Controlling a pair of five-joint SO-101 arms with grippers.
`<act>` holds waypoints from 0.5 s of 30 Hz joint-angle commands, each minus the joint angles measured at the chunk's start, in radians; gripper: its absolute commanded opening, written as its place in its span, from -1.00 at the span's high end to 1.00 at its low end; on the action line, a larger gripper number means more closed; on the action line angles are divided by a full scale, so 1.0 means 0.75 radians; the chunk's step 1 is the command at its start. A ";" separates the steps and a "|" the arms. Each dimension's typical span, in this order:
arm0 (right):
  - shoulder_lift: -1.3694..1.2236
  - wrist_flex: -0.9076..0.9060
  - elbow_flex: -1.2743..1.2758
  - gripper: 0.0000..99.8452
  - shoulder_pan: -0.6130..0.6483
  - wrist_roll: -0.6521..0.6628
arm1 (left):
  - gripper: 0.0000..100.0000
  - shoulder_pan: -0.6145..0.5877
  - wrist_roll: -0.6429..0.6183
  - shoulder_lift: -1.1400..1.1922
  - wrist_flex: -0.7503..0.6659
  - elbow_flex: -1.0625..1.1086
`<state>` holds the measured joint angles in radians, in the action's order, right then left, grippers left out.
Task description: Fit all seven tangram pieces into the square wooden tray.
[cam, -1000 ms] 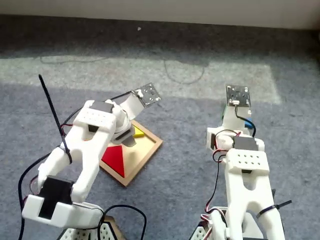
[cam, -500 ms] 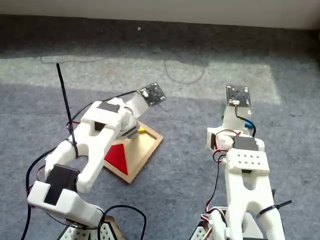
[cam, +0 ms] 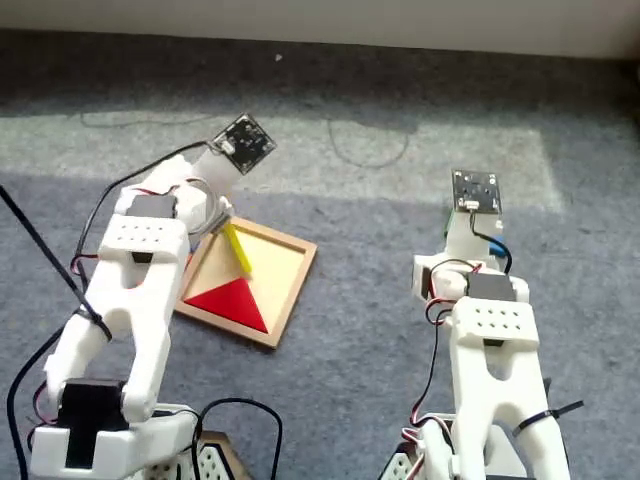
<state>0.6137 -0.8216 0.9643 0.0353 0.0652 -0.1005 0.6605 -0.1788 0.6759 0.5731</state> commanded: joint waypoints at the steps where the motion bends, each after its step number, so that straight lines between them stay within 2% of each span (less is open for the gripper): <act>1: 0.046 0.034 -0.007 0.84 -0.009 0.000 | 0.59 -0.089 0.004 -0.054 -0.025 -0.052; 5: 0.046 0.034 -0.007 0.84 -0.007 0.000 | 0.59 -0.150 0.004 -0.054 -0.018 -0.011; 15: 0.036 0.032 -0.005 0.84 -0.007 0.000 | 0.59 -0.122 0.000 -0.069 -0.023 0.204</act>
<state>0.6137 -0.8216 0.9643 0.0353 0.0652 -0.2018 0.6636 -0.1880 0.6759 0.7281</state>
